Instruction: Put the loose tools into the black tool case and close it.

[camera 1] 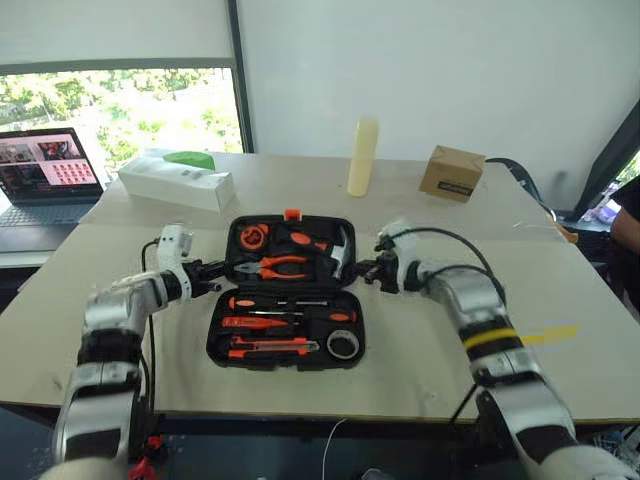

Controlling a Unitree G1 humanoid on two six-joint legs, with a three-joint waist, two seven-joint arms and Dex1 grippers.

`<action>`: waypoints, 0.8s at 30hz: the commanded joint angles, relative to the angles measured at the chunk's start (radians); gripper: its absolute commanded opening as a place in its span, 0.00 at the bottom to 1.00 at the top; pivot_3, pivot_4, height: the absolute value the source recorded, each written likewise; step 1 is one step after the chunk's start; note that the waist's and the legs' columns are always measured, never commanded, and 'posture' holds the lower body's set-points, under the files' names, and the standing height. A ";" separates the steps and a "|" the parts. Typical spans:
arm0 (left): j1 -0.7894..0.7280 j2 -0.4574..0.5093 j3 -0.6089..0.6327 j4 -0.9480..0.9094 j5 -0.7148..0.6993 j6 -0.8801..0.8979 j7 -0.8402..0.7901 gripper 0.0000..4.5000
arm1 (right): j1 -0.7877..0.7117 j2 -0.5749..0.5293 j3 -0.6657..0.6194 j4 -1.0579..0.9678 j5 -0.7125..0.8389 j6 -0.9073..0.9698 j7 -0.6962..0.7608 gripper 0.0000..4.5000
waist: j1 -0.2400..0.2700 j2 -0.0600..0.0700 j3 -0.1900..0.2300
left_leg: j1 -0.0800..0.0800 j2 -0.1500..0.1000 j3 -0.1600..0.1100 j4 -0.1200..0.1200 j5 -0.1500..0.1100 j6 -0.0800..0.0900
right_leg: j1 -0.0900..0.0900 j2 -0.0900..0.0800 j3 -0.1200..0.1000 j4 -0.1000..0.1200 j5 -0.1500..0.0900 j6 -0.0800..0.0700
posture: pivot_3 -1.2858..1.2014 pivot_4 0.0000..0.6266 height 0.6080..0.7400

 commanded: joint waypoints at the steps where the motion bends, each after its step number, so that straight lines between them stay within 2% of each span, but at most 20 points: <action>1: 0.120 0.017 0.050 -0.170 -0.004 -0.278 -0.066 0.01 | 0.110 -0.111 0.005 -0.189 -0.110 -0.328 0.003 0.00 | 0.001 0.000 0.000 | 0.000 0.000 0.000 0.000 0.000 0.000 | 0.000 0.000 0.000 -0.001 0.000 0.000 | 0.52 0.24 1.00; 5: 0.306 0.041 0.004 -0.251 0.102 -0.662 -0.132 0.01 | 0.269 -0.173 0.002 -0.227 -0.211 -0.548 -0.082 0.00 | 0.006 0.000 0.000 | 0.001 0.000 0.001 -0.001 0.000 0.000 | 0.002 0.000 0.000 -0.004 0.000 0.000 | 0.52 0.24 1.00; 8: 0.386 0.044 0.000 -0.251 0.179 -0.873 -0.081 0.01 | 0.389 -0.201 0.011 -0.255 -0.283 -0.701 -0.140 0.00 | 0.016 0.000 0.000 | 0.002 0.001 0.003 -0.001 0.000 0.000 | 0.002 0.000 0.000 -0.003 0.000 0.000 | 0.52 0.24 1.00; 12: 0.491 0.082 -0.064 -0.236 0.245 -1.115 -0.129 0.01 | 0.495 -0.250 0.009 -0.206 -0.392 -0.922 -0.248 0.00 | 0.021 0.000 0.000 | 0.012 0.001 0.004 0.000 -0.002 0.003 | 0.010 0.000 0.002 -0.006 0.000 0.000 | 0.52 0.24 1.00; 13: 0.515 0.094 -0.077 -0.220 0.256 -1.179 -0.136 0.00 | 0.510 -0.261 0.007 -0.190 -0.384 -0.954 -0.245 0.18 | 0.021 0.000 0.000 | 0.014 0.002 0.004 -0.001 -0.003 0.005 | 0.012 0.000 0.002 -0.006 0.000 0.000 | 0.52 0.24 1.00; 15: 0.552 0.112 -0.094 -0.196 0.233 -1.214 -0.159 0.18 | 0.526 -0.290 0.004 -0.158 -0.402 -1.022 -0.265 0.29 | 0.021 0.000 0.000 | 0.023 0.003 0.004 -0.001 -0.007 0.011 | 0.022 0.000 0.002 -0.007 -0.001 0.000 | 0.52 0.24 1.00; 16: 0.557 0.120 -0.097 -0.183 0.225 -1.226 -0.162 0.21 | 0.530 -0.302 0.005 -0.147 -0.409 -1.043 -0.270 0.35 | 0.020 0.000 0.000 | 0.025 0.004 0.005 -0.001 -0.008 0.013 | 0.024 0.000 0.002 -0.007 -0.001 0.000 | 0.52 0.24 1.00; 18: 0.545 0.140 -0.092 -0.138 0.217 -1.243 -0.156 0.39 | 0.537 -0.322 -0.004 -0.133 -0.411 -1.085 -0.282 0.51 | 0.023 0.001 0.000 | 0.027 0.004 0.005 -0.001 -0.009 0.014 | 0.024 -0.001 0.004 -0.006 -0.001 0.000 | 0.52 0.24 1.00; 21: 0.496 0.173 -0.079 -0.073 0.177 -1.150 -0.167 0.64 | 0.552 -0.353 -0.033 -0.128 -0.368 -1.078 -0.262 0.77 | 0.025 0.001 0.000 | 0.028 0.005 0.005 0.000 -0.007 0.013 | 0.025 0.000 0.004 -0.005 -0.001 0.000 | 0.52 0.24 1.00; 23: 0.458 0.190 -0.065 -0.042 0.155 -1.073 -0.164 0.76 | 0.573 -0.376 -0.054 -0.138 -0.313 -1.046 -0.227 0.87 | 0.027 0.001 0.000 | 0.028 0.005 0.005 0.001 -0.006 0.013 | 0.025 0.000 0.004 -0.004 -0.001 0.000 | 0.52 0.24 1.00; 24: 0.437 0.202 -0.064 -0.019 0.147 -1.039 -0.178 0.76 | 0.592 -0.388 -0.065 -0.156 -0.266 -1.017 -0.196 0.87 | 0.027 0.001 0.000 | 0.028 0.005 0.005 0.001 -0.006 0.013 | 0.025 0.000 0.004 -0.004 -0.001 0.000 | 0.52 0.24 1.00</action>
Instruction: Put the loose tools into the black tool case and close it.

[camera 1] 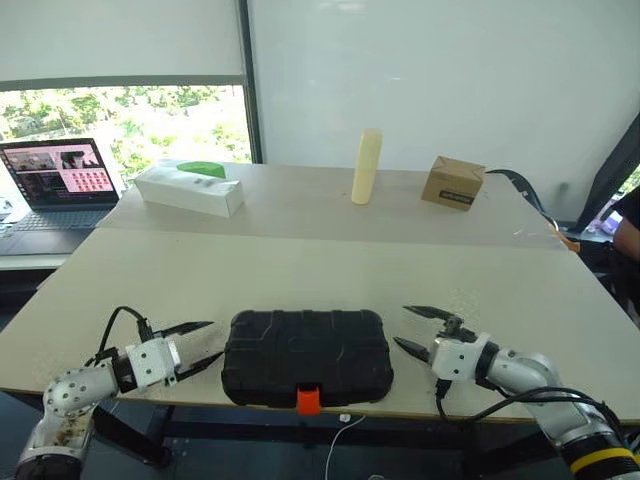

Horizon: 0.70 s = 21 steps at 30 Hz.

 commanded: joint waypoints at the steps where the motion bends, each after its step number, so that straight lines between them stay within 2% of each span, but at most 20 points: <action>1: -0.073 0.052 0.027 0.054 -0.062 0.118 -0.026 0.78 | 0.056 -0.054 -0.075 -0.078 0.173 0.072 0.095 0.84 | 0.000 0.000 0.000 | 0.000 0.000 0.000 0.000 0.000 0.000 | 0.000 0.000 0.000 0.000 0.000 0.000 | 0.52 0.24 1.00; 5: -0.152 0.070 0.018 0.090 -0.118 0.240 -0.108 0.78 | 0.238 -0.144 -0.078 -0.315 0.470 0.289 0.314 0.58 | 0.003 0.000 0.000 | 0.000 0.001 -0.001 -0.001 -0.001 0.001 | 0.000 0.001 0.000 0.000 0.000 0.000 | 0.52 0.24 1.00; 6: -0.173 0.068 0.019 0.089 -0.135 0.279 -0.122 0.66 | 0.275 -0.161 -0.080 -0.364 0.493 0.312 0.340 0.50 | 0.003 0.000 0.000 | 0.000 0.001 -0.002 -0.001 -0.001 0.001 | 0.001 0.001 0.000 -0.001 0.000 0.000 | 0.52 0.24 1.00; 7: -0.203 0.062 0.017 0.094 -0.136 0.300 -0.119 0.61 | 0.310 -0.178 -0.079 -0.414 0.513 0.343 0.364 0.42 | 0.003 0.000 0.000 | 0.000 0.001 -0.003 -0.001 -0.001 0.002 | 0.001 0.002 -0.001 -0.002 0.000 0.000 | 0.52 0.24 1.00; 11: -0.293 0.033 -0.006 0.080 -0.141 0.414 -0.124 0.25 | 0.377 -0.180 -0.060 -0.566 0.522 0.450 0.385 0.10 | 0.004 -0.002 -0.001 | 0.000 0.000 -0.004 0.001 -0.002 0.002 | 0.001 0.001 0.000 -0.002 0.000 0.000 | 0.52 0.24 1.00; 12: -0.308 0.025 -0.014 0.075 -0.139 0.432 -0.128 0.21 | 0.380 -0.170 -0.049 -0.591 0.517 0.484 0.381 0.06 | 0.003 -0.002 -0.001 | 0.000 0.000 -0.005 0.001 -0.002 0.002 | 0.002 0.001 0.000 -0.002 0.000 0.001 | 0.52 0.24 1.00; 13: -0.329 0.014 -0.036 0.069 -0.127 0.452 -0.135 0.10 | 0.374 -0.159 -0.016 -0.614 0.500 0.531 0.383 0.00 | 0.003 -0.002 -0.001 | 0.000 0.000 -0.005 0.001 -0.002 0.002 | 0.002 0.001 0.001 -0.002 0.000 0.001 | 0.52 0.24 1.00; 14: -0.343 0.006 -0.057 0.060 -0.125 0.483 -0.152 0.02 | 0.368 -0.147 0.016 -0.630 0.478 0.564 0.384 0.00 | 0.003 -0.002 -0.001 | 0.001 0.000 -0.005 0.001 -0.002 0.002 | 0.002 0.001 0.001 -0.002 0.000 0.001 | 0.52 0.24 1.00; 15: -0.365 -0.007 -0.080 0.060 -0.111 0.491 -0.156 0.01 | 0.353 -0.129 0.052 -0.635 0.446 0.588 0.383 0.00 | 0.004 -0.002 -0.001 | 0.001 0.000 -0.005 0.001 -0.002 0.002 | 0.003 0.002 0.001 -0.002 0.000 0.001 | 0.52 0.24 1.00; 21: -0.468 -0.040 -0.178 0.124 -0.040 0.546 -0.192 0.01 | 0.264 -0.048 0.189 -0.695 0.414 0.809 0.390 0.00 | 0.009 -0.003 0.000 | 0.000 -0.001 -0.004 0.002 -0.002 0.002 | 0.002 0.002 0.000 -0.002 0.000 0.000 | 0.52 0.24 1.00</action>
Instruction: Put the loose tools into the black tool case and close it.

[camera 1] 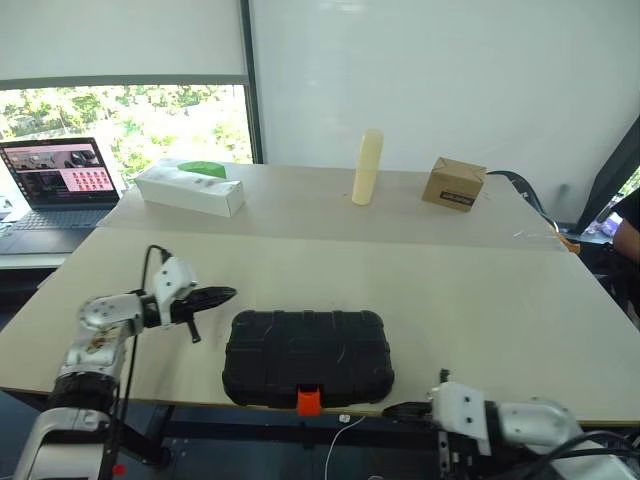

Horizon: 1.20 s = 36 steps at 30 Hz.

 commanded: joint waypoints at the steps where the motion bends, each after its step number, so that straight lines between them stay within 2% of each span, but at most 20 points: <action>1: -0.081 -0.008 -0.044 0.044 0.054 0.019 -0.019 0.01 | -0.070 0.054 0.054 -0.066 -0.006 0.123 0.000 0.00 | 0.000 0.000 0.000 | 0.000 0.000 0.000 0.000 0.000 0.000 | 0.000 0.000 0.000 0.000 0.000 0.000 | 0.52 0.24 1.00; 8: -0.138 -0.019 -0.080 0.112 0.067 0.049 -0.121 0.01 | -0.216 0.191 0.071 -0.026 -0.040 0.215 -0.065 0.00 | -0.003 -0.001 0.000 | -0.001 0.000 0.000 0.000 0.000 0.000 | -0.001 0.000 0.000 0.000 0.000 0.000 | 0.52 0.24 1.00; 19: -0.093 -0.028 -0.014 0.089 0.049 0.065 -0.045 0.01 | -0.418 0.295 0.026 0.188 -0.132 0.265 -0.173 0.00 | -0.011 -0.002 0.001 | -0.004 0.000 0.000 0.001 0.001 -0.001 | -0.005 0.000 0.000 0.003 0.000 0.000 | 0.52 0.24 1.00; 24: -0.089 -0.022 0.030 0.034 0.016 0.064 -0.025 0.01 | -0.368 0.218 -0.004 0.162 -0.127 0.239 -0.108 0.00 | -0.003 -0.002 0.001 | -0.006 -0.001 0.000 0.000 0.001 -0.001 | -0.006 0.000 -0.002 0.002 0.000 0.000 | 0.52 0.24 1.00; 29: -0.169 -0.034 0.020 -0.108 -0.095 0.232 -0.137 0.01 | -0.255 0.115 -0.060 0.016 -0.019 0.259 0.017 0.00 | 0.011 -0.002 0.001 | -0.014 -0.001 0.000 0.002 0.001 -0.001 | -0.008 -0.001 -0.004 0.002 0.001 0.001 | 0.52 0.24 1.00; 32: -0.175 -0.060 -0.072 -0.194 -0.062 0.307 -0.159 0.01 | -0.241 0.138 -0.054 -0.034 0.015 0.261 0.019 0.00 | 0.010 -0.002 0.001 | -0.012 -0.002 -0.001 0.003 0.000 0.000 | -0.006 -0.001 -0.004 0.000 0.001 0.003 | 0.52 0.24 1.00; 36: -0.190 -0.112 -0.167 -0.208 0.033 0.338 -0.088 0.01 | -0.288 0.197 -0.018 -0.003 -0.032 0.243 -0.021 0.00 | 0.005 -0.003 0.001 | -0.008 -0.003 -0.001 0.003 0.000 0.001 | -0.004 0.000 -0.002 -0.001 0.001 0.003 | 0.52 0.24 1.00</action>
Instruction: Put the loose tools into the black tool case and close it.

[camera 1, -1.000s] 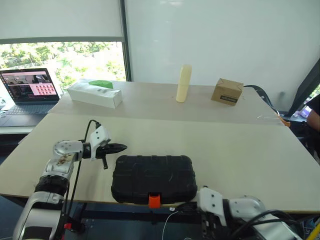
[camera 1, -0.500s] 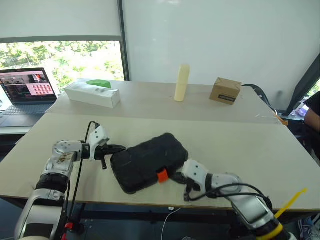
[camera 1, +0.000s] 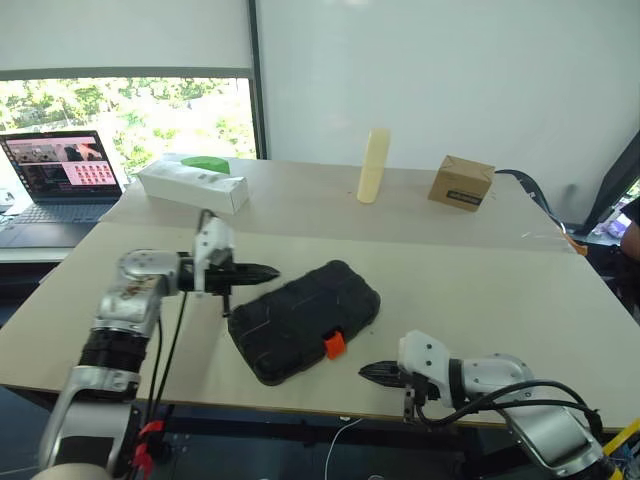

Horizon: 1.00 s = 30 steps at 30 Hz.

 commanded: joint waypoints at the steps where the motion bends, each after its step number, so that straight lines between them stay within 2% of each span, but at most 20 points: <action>1: -0.017 -0.024 -0.071 -0.016 0.076 0.042 0.058 0.01 | -0.051 0.031 0.024 0.011 -0.042 -0.038 -0.032 0.00 | -0.004 0.000 0.000 | 0.000 0.000 0.000 0.000 0.000 0.000 | 0.000 0.000 0.000 0.001 0.000 0.000 | 0.52 0.24 1.00; 6: -0.011 -0.050 -0.127 0.000 0.148 0.062 0.115 0.01 | -0.126 0.080 0.072 0.099 -0.106 -0.053 -0.058 0.00 | -0.009 0.000 0.000 | 0.001 0.001 -0.001 0.000 0.001 -0.001 | -0.001 0.001 0.000 0.003 0.000 -0.001 | 0.52 0.24 1.00; 13: 0.014 -0.032 -0.162 0.006 0.209 0.106 0.163 0.01 | -0.207 0.144 0.086 0.187 -0.126 -0.080 -0.066 0.00 | -0.011 0.000 0.000 | 0.002 0.000 -0.001 0.000 0.001 -0.001 | 0.000 0.001 0.001 0.003 0.000 -0.001 | 0.52 0.24 1.00; 19: 0.031 -0.022 -0.171 0.021 0.226 0.157 0.186 0.01 | -0.225 0.181 0.105 0.220 -0.145 -0.088 -0.067 0.00 | -0.023 0.000 0.000 | 0.015 0.002 -0.003 -0.001 0.001 -0.001 | 0.011 0.002 0.002 0.004 -0.001 -0.002 | 0.52 0.24 1.00; 20: 0.036 -0.018 -0.178 0.023 0.229 0.178 0.182 0.01 | -0.228 0.189 0.104 0.228 -0.147 -0.092 -0.070 0.00 | -0.023 0.000 0.000 | 0.017 0.003 -0.004 -0.002 0.001 -0.001 | 0.012 0.002 0.002 0.004 -0.004 0.001 | 0.52 0.24 1.00; 30: 0.075 -0.016 -0.200 0.038 0.230 0.250 0.181 0.01 | -0.255 0.231 0.101 0.292 -0.162 -0.123 -0.068 0.00 | -0.031 0.001 -0.006 | 0.028 0.005 0.000 -0.005 0.001 -0.002 | 0.015 0.006 0.013 0.006 -0.004 0.001 | 0.52 0.24 1.00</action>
